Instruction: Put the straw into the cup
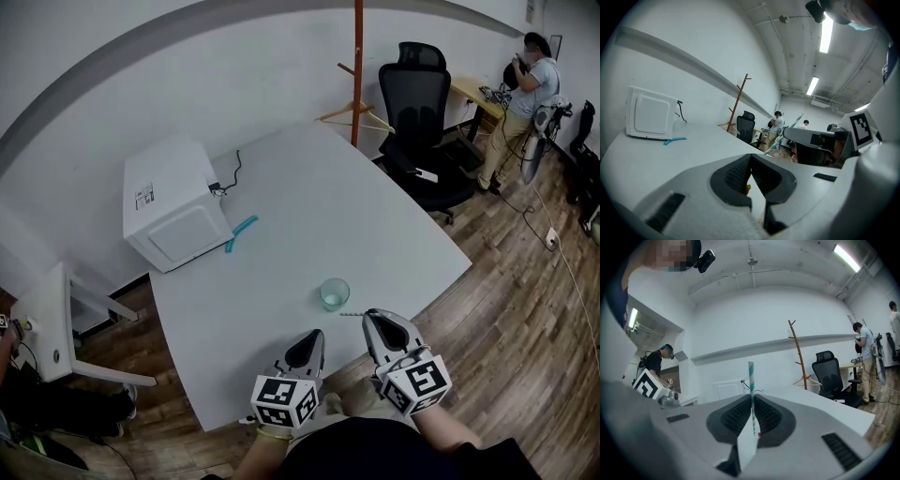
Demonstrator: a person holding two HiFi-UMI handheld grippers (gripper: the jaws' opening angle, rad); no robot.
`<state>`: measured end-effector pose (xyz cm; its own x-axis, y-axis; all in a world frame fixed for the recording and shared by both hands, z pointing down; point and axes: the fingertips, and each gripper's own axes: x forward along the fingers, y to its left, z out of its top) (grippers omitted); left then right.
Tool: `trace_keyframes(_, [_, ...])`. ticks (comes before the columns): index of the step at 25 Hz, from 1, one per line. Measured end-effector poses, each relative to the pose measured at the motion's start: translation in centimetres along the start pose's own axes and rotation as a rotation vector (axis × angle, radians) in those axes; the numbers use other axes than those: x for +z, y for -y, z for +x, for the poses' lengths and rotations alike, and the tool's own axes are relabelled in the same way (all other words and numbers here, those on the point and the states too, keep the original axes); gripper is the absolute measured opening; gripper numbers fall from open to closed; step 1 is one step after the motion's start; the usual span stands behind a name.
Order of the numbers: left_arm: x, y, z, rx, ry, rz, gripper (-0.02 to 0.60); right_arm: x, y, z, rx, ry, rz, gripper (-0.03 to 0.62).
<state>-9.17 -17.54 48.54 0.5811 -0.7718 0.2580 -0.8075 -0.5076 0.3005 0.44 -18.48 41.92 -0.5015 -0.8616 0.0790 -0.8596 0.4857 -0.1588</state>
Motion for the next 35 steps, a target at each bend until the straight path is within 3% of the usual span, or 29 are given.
trace_keyframes(12, [-0.8,-2.3,2.9,0.061,0.012,-0.032,0.018,-3.2,3.3,5.0,0.045,-0.081,0.008,0.041])
trace_keyframes(20, [-2.4,-5.1,5.3,0.121,-0.029,-0.066,0.018,-7.9,5.1,9.0,0.088,-0.189,0.056,0.041])
trace_keyframes(35, [-4.5,-7.3,6.4,0.162,-0.07,-0.105,0.018,-12.3,5.4,11.2,0.141,-0.281,0.145,0.041])
